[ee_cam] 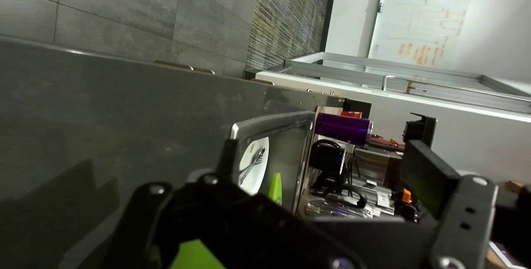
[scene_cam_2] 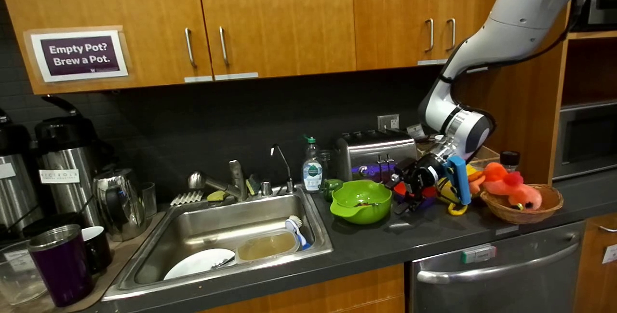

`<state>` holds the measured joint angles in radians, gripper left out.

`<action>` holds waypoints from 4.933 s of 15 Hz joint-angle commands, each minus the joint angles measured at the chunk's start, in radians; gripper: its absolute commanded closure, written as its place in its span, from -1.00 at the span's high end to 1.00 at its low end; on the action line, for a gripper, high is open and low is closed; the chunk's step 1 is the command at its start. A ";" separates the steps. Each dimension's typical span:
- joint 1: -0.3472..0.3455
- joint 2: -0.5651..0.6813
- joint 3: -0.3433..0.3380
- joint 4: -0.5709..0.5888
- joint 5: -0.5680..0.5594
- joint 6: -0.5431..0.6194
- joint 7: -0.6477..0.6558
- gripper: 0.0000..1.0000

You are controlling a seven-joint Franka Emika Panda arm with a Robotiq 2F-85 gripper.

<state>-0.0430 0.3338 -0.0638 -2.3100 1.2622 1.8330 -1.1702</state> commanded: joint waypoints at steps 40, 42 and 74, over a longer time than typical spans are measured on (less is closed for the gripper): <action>-0.009 0.174 0.021 0.177 0.075 -0.128 0.019 0.23; -0.008 0.173 0.021 0.177 0.073 -0.127 0.022 -0.13; 0.043 0.021 0.023 0.152 -0.010 -0.083 0.124 0.84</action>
<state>-0.0092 0.4073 -0.0375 -2.1390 1.2883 1.7223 -1.0970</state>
